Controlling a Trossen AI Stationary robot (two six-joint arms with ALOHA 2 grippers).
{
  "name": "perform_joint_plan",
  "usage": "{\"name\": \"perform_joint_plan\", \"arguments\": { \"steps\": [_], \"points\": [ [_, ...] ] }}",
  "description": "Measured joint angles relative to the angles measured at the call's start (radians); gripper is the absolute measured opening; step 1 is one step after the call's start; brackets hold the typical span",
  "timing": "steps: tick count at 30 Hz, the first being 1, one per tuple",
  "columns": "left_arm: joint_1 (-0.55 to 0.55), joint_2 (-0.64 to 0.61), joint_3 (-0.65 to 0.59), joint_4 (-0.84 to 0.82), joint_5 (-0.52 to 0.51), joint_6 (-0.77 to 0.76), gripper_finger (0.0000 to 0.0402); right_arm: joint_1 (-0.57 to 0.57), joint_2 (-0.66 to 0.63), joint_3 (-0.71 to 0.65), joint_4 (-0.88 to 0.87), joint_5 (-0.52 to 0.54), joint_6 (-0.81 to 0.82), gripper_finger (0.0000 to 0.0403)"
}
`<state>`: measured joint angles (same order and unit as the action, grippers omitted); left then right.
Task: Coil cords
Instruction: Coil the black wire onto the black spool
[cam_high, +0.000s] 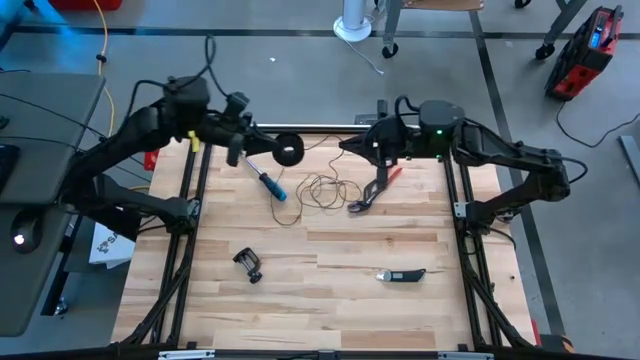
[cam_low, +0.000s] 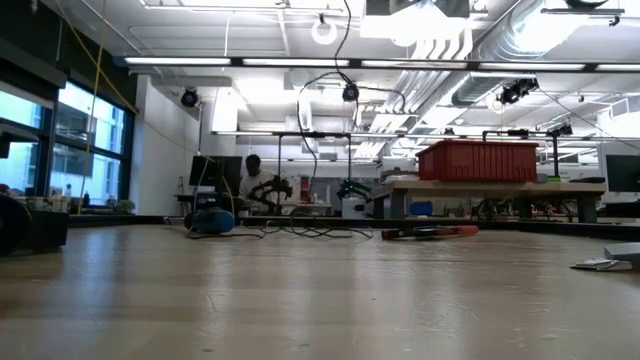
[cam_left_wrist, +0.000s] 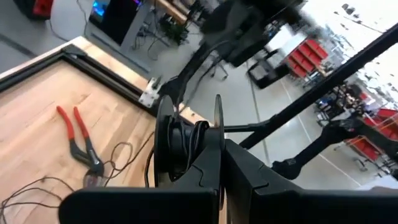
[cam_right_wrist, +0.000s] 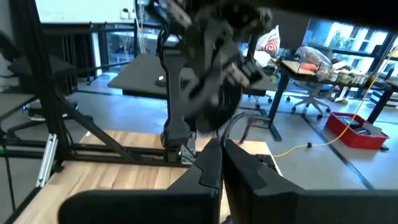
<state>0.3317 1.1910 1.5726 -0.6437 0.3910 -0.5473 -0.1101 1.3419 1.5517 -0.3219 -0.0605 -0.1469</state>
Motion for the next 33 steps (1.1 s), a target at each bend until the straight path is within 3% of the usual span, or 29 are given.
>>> {"name": "perform_joint_plan", "arguments": {
  "steps": [6,14,19,33],
  "points": [
    [0.002,0.037,0.000,0.062,-0.005,0.006,0.0000,0.002,-0.032,0.000,-0.011,0.000,0.016,0.0000],
    [0.003,0.038,0.000,0.404,0.018,-0.055,0.0000,0.009,-0.028,0.000,-0.041,0.004,0.047,0.0000],
    [0.003,0.038,0.000,0.535,-0.013,-0.082,0.0000,0.030,-0.013,0.000,-0.049,0.000,0.064,0.0000],
    [-0.031,0.040,0.000,0.688,0.026,-0.275,0.0000,0.067,0.001,0.000,-0.032,0.035,0.095,0.0000]
  ]
}}
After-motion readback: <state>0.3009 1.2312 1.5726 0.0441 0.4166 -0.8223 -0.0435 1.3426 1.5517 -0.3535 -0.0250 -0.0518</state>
